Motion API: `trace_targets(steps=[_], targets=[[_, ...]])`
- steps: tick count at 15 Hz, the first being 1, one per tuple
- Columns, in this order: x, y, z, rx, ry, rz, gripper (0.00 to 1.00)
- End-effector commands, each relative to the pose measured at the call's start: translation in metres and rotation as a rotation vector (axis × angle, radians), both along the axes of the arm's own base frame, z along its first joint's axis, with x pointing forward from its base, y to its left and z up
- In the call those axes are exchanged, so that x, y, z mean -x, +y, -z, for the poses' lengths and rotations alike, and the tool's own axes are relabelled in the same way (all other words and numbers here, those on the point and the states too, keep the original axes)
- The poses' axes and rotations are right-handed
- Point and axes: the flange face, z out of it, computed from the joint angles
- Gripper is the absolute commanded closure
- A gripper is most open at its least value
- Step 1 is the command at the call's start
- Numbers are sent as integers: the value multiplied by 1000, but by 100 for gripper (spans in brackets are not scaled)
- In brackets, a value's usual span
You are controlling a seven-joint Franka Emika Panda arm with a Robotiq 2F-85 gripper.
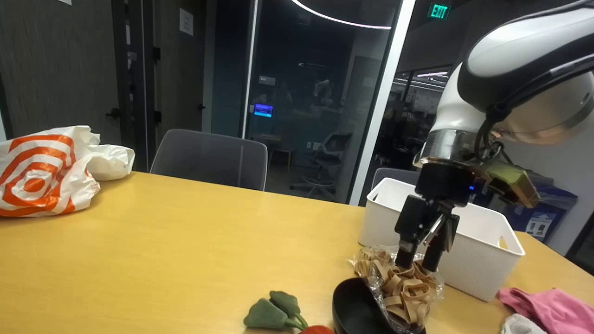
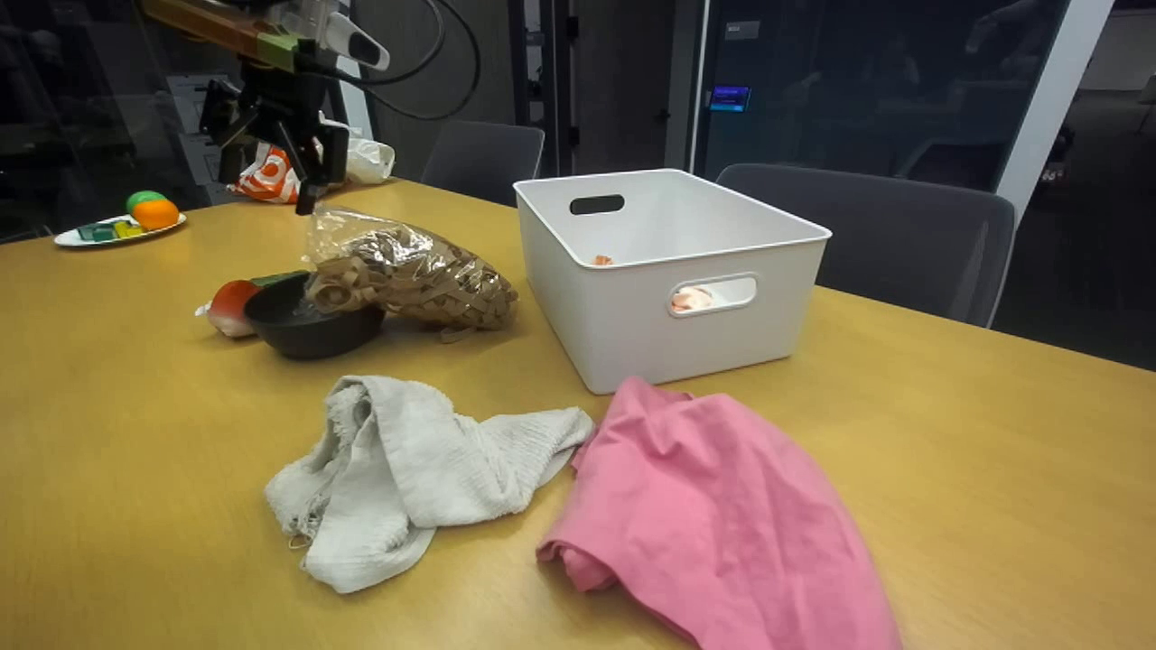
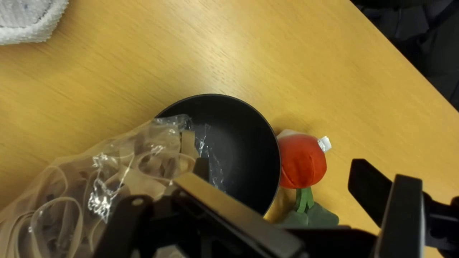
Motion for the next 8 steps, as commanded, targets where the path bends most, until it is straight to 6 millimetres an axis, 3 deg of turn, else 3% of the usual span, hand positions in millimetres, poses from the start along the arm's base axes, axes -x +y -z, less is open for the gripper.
trace_targets(steps=[1, 8], targets=[[14, 8, 7, 28, -16, -15, 0], [6, -1, 56, 113, -155, 38, 0]])
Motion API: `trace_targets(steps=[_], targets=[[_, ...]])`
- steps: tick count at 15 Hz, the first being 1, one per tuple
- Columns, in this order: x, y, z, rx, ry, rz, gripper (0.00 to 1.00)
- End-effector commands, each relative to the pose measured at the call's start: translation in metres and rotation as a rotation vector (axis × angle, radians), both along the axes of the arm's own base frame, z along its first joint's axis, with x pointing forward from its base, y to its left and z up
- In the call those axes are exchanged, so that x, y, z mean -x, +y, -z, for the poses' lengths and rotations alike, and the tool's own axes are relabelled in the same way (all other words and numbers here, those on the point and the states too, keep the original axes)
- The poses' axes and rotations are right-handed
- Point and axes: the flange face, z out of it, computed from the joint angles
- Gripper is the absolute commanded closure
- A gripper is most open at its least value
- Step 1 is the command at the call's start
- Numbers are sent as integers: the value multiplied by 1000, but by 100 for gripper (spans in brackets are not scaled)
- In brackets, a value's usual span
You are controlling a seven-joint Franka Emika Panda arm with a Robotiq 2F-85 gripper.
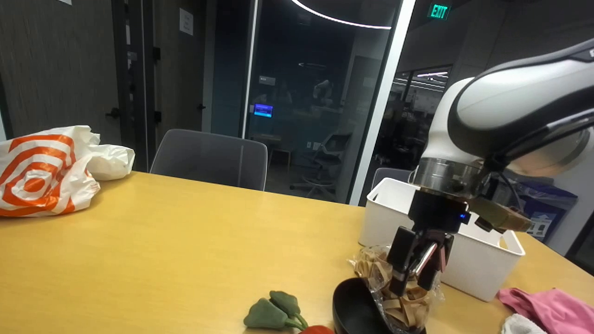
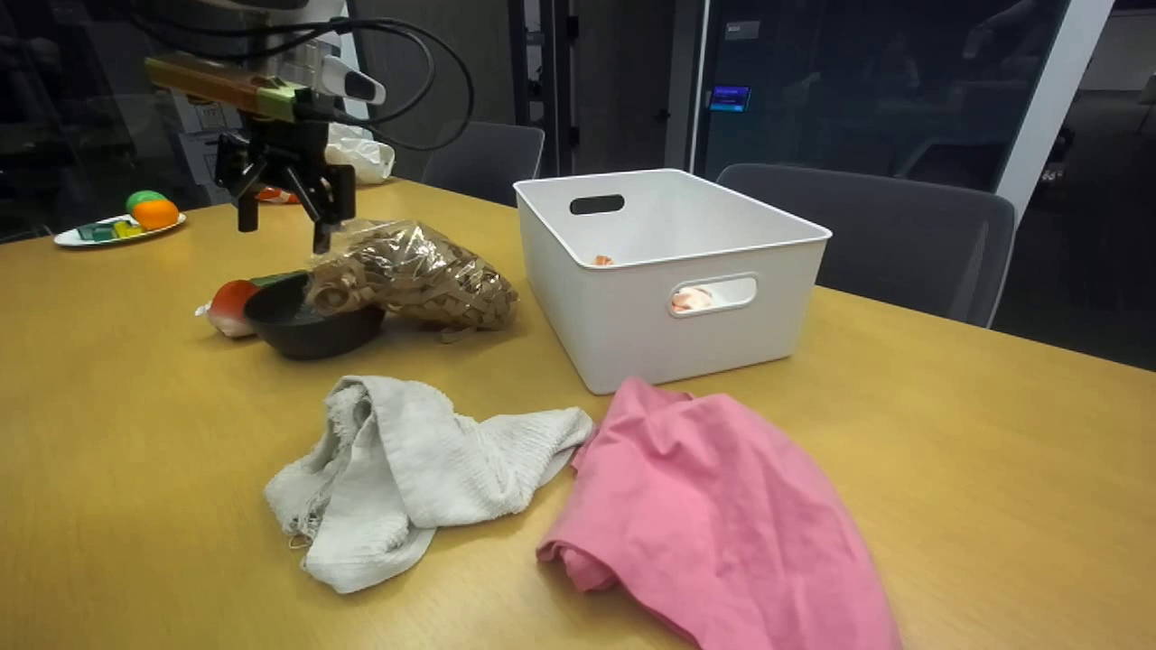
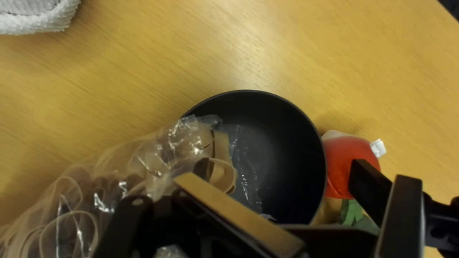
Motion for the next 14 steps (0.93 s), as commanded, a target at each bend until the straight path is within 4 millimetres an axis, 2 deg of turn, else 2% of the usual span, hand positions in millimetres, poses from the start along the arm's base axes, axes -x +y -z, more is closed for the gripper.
trace_targets(steps=[1, 8, 12, 13, 14], targets=[[-2, -6, 19, 41, -93, 35, 0], [-1, -9, 29, 151, -292, -5, 0], [1, -10, 35, 183, -328, -20, 0], [1, -10, 35, 191, -333, -22, 25], [1, -10, 35, 195, -335, -20, 27]])
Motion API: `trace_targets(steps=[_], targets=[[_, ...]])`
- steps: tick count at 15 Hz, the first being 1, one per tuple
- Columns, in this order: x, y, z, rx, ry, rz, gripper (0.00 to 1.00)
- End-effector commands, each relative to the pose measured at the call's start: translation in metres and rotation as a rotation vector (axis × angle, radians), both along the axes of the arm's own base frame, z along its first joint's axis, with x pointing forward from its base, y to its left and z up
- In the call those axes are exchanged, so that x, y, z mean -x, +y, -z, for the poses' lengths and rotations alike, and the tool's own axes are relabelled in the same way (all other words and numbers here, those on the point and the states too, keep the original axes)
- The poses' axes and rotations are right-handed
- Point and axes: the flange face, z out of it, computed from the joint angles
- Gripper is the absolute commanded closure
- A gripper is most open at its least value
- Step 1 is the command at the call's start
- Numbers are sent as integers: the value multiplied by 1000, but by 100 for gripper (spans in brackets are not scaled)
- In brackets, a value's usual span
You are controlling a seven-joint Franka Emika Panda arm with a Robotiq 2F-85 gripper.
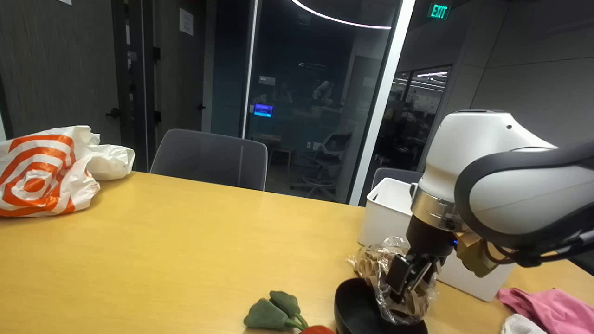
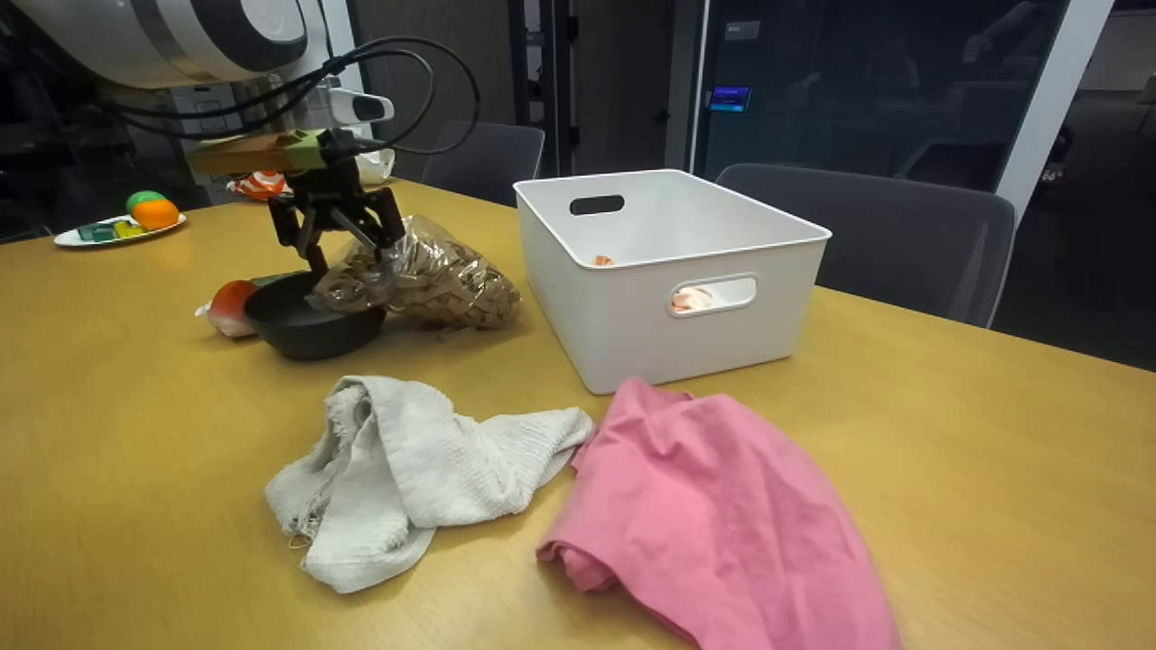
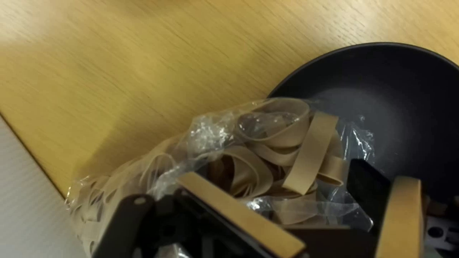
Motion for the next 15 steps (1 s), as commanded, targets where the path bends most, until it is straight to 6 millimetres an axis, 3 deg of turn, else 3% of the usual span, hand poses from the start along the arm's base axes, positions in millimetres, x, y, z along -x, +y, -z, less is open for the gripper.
trace_targets(steps=[1, 8, 11, 15], targets=[[4, 0, -7, 11, -48, 6, 34], [3, -3, -18, 27, -71, 46, 88], [-1, -10, -33, -11, -45, 83, 93], [-6, -19, -54, -150, 36, 115, 89]])
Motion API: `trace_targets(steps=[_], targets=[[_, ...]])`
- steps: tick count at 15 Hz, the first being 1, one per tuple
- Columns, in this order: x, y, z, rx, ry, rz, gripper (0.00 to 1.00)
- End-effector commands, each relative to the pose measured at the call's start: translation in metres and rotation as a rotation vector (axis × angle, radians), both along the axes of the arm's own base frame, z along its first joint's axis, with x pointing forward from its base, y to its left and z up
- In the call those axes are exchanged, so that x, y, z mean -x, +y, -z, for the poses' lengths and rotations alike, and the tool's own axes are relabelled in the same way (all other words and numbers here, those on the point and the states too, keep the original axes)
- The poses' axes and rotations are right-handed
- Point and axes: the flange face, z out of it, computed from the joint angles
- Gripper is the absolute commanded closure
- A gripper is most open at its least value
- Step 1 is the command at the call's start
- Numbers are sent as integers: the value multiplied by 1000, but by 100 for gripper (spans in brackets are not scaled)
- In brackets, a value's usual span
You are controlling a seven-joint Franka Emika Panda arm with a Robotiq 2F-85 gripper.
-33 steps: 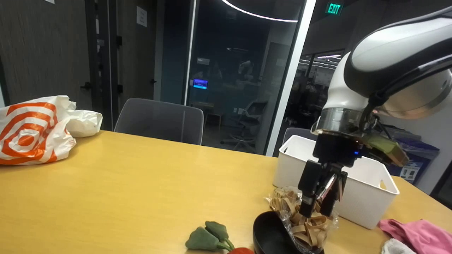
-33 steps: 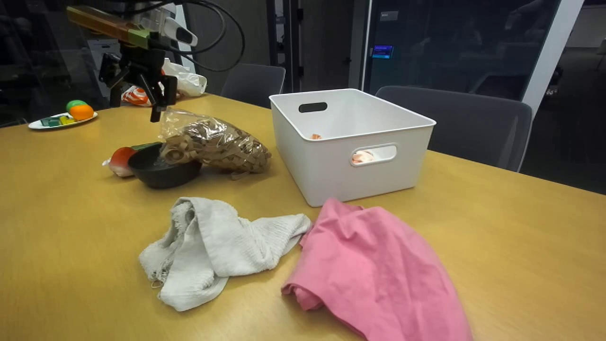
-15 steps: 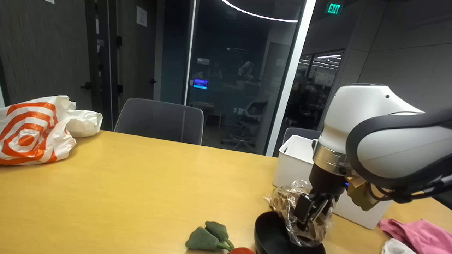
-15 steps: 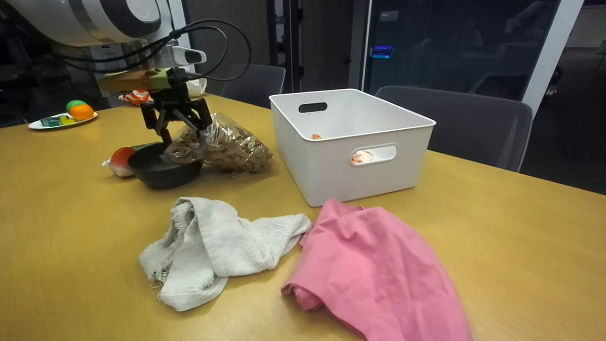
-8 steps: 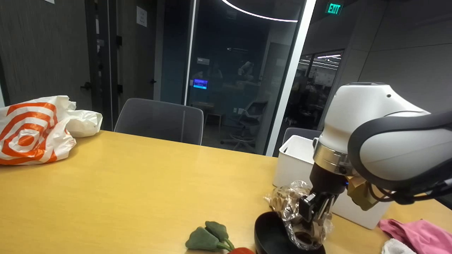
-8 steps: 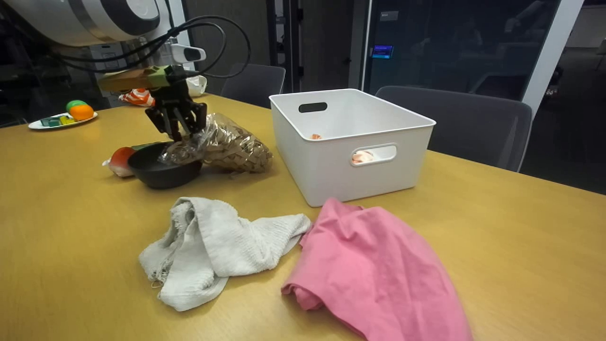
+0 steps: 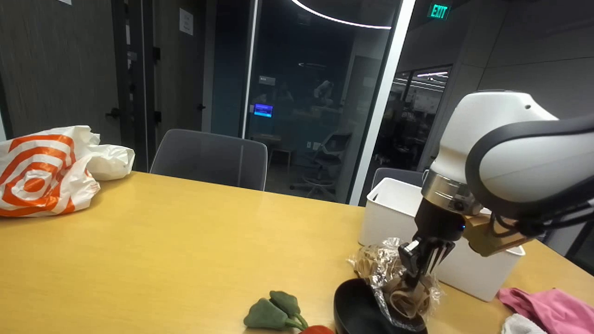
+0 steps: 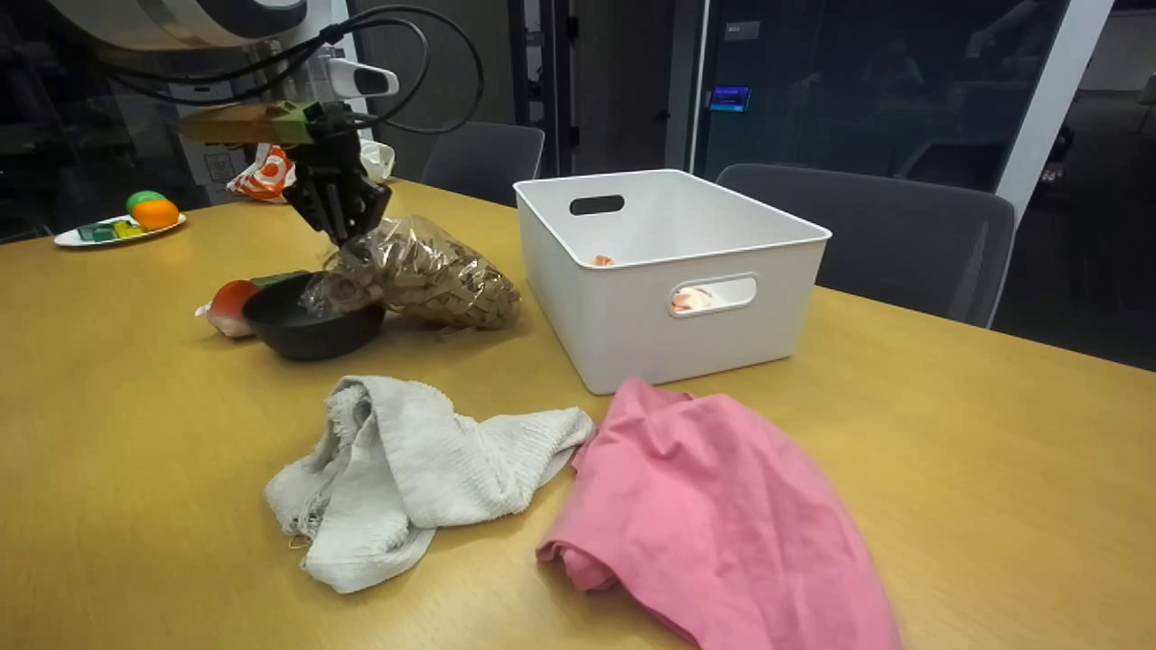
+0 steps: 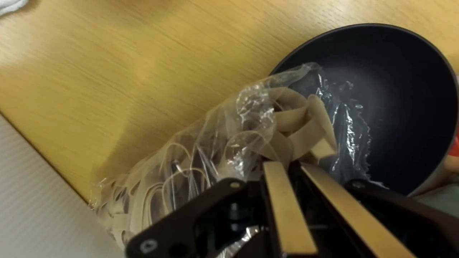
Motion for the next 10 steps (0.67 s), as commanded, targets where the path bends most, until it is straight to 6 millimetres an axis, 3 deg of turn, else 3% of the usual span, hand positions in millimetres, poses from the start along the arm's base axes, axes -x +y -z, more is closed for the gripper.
trace_targets(steps=[1, 10], targets=[[-3, -9, -29, -129, 55, -3, 89], [0, -16, -50, -370, 260, -112, 89]])
